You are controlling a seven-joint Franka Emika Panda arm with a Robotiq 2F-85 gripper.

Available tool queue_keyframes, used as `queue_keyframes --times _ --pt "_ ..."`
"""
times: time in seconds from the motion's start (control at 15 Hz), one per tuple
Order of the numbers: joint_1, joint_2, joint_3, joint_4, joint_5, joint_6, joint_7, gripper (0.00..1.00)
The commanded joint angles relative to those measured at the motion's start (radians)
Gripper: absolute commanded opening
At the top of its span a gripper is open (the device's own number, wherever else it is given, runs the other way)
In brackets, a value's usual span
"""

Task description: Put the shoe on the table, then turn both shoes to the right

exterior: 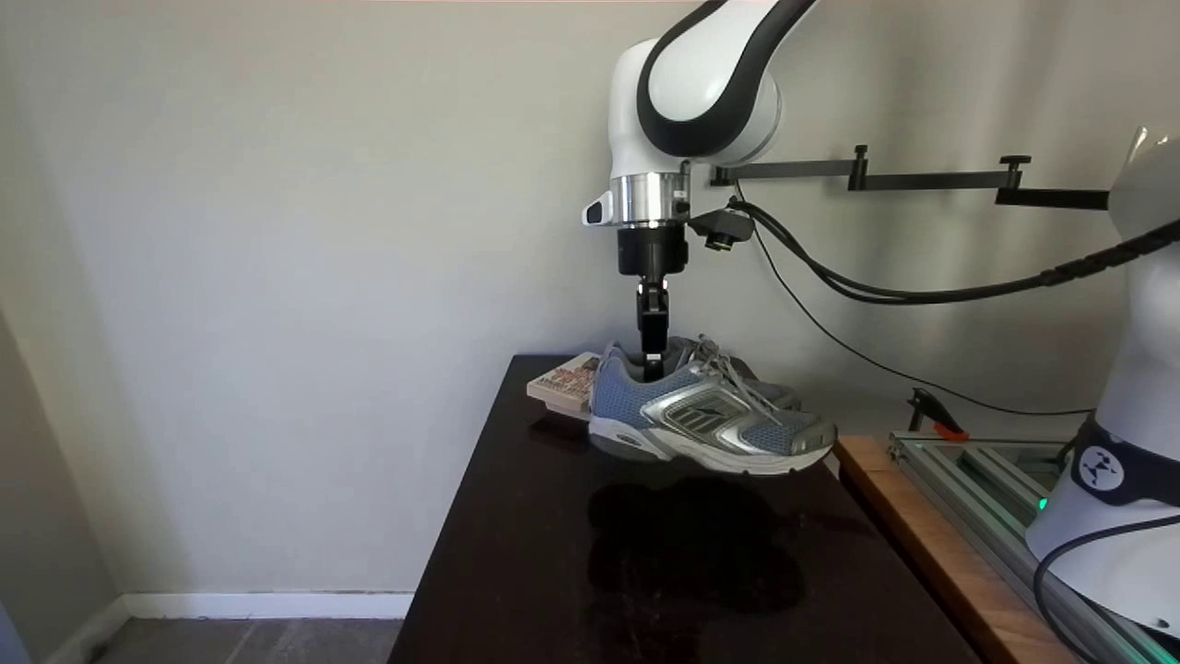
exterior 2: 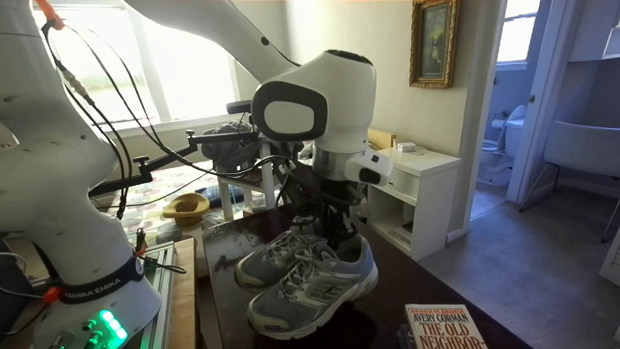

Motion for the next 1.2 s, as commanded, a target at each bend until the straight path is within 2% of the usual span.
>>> queue_keyframes --times 0.0,0.27,0.33,0.53,1.13 --pt "0.017 0.006 -0.017 0.000 -0.001 -0.001 0.001 0.15" --pt "0.016 0.027 -0.014 0.000 -0.001 0.005 0.000 0.15" --pt "0.016 0.028 -0.014 0.000 -0.001 0.005 0.000 0.04" --pt "0.025 0.035 -0.016 0.009 -0.033 0.023 0.192 0.04" --pt "0.061 0.059 -0.017 0.013 -0.038 0.085 0.754 0.04"
